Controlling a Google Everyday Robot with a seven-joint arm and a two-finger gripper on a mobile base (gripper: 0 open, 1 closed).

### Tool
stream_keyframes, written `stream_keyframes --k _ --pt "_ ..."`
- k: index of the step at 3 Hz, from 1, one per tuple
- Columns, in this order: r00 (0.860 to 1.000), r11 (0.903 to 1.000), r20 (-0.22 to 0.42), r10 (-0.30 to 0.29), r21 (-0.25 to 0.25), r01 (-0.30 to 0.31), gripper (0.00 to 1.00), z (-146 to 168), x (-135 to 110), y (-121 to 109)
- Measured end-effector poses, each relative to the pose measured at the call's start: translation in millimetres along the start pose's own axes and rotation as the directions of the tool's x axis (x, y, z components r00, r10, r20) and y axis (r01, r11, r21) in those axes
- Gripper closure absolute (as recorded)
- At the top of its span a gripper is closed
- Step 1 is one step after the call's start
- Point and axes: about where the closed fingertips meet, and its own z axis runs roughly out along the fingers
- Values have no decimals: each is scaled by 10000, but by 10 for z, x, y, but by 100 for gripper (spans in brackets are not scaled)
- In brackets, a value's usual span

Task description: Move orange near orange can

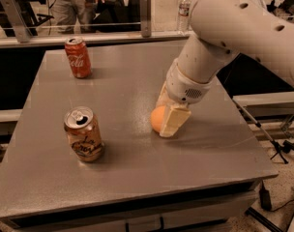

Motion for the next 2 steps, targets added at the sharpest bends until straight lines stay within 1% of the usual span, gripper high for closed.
stream_keyframes --k 1,2 --pt "10000 10000 -36 -75 -51 74 65 -34 -55 -15" --pt "9996 9996 4 -276 -73 276 88 -91 -223 -19"
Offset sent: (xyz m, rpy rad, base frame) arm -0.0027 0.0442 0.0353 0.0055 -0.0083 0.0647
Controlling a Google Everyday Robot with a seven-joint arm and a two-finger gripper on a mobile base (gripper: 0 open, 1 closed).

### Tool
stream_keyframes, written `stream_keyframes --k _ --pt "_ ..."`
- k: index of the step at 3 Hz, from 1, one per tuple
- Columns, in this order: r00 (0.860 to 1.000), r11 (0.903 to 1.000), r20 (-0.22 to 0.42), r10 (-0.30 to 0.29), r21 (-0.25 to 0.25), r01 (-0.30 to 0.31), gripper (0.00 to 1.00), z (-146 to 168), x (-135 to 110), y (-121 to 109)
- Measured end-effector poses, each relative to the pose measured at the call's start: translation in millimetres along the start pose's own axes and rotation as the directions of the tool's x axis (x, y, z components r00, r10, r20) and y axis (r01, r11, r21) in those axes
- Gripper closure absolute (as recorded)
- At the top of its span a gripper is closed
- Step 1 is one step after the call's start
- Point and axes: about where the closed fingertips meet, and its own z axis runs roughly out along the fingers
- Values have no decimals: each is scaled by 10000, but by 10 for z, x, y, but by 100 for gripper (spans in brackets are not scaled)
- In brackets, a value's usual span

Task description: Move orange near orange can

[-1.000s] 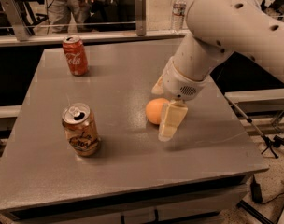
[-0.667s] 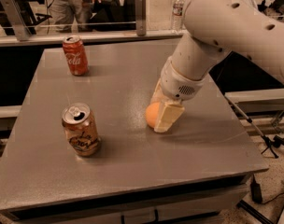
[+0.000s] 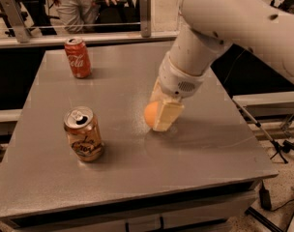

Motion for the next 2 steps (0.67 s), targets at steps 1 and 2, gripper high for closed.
stream_keyframes --k 1,2 --pt "9991 9992 168 -384 -134 386 100 -38 -277 58" --pt "9958 9958 337 -851 -316 862 100 -13 -543 159"
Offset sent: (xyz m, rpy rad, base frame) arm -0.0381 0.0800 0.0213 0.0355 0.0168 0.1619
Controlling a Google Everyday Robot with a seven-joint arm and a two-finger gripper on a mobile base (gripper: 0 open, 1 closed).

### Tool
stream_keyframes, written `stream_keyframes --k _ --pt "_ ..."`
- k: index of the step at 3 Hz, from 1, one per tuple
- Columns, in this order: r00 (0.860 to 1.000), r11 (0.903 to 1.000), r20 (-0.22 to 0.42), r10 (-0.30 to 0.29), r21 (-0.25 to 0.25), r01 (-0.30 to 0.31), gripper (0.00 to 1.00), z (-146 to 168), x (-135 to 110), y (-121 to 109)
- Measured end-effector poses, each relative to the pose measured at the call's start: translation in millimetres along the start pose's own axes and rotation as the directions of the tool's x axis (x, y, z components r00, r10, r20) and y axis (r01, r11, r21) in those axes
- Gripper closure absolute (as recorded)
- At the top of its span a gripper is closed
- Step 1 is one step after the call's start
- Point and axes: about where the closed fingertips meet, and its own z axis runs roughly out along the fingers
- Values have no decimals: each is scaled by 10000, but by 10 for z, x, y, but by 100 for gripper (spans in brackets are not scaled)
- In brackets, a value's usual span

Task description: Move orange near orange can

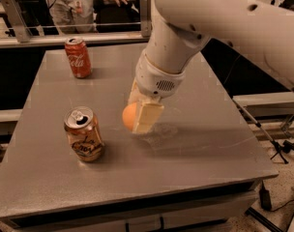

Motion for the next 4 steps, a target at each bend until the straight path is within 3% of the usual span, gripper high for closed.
stream_keyframes --k 2,3,4 --pt "9983 9976 15 -590 -367 590 98 253 -233 122" --pt "9974 9968 0 -720 -334 719 80 340 -253 125" --pt "9969 9961 0 -782 -404 781 49 409 -229 135"
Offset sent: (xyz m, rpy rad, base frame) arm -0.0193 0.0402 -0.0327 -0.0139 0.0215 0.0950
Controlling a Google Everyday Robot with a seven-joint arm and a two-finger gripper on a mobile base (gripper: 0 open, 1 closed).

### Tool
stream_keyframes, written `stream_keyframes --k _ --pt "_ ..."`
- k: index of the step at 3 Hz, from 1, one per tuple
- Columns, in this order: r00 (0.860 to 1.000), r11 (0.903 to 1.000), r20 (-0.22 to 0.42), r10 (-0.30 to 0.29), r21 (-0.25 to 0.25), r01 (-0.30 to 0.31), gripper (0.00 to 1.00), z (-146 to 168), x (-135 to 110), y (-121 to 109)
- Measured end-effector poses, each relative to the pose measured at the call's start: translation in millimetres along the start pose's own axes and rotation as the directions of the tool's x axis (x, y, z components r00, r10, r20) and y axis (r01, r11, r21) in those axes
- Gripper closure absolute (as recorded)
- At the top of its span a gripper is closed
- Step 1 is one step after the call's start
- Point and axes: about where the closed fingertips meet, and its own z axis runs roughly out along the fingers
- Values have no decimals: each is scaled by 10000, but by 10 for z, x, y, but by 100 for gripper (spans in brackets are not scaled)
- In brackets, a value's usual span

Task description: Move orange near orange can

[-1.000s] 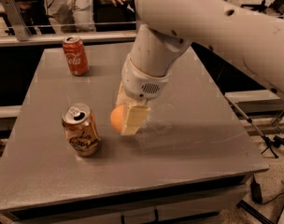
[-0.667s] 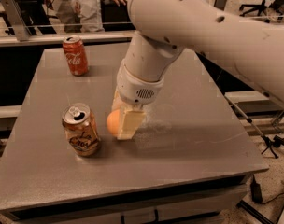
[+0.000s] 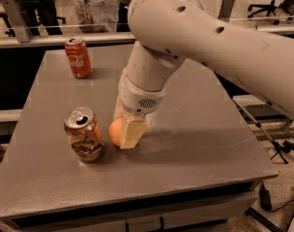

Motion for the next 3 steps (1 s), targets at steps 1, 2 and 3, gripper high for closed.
stream_keyframes --k 1,2,3 --pt "10000 10000 4 -36 -58 36 25 18 18 6" --pt "9999 10000 105 -68 -5 68 0 16 41 35" --pt "9999 10000 105 -69 -4 69 0 15 41 35"
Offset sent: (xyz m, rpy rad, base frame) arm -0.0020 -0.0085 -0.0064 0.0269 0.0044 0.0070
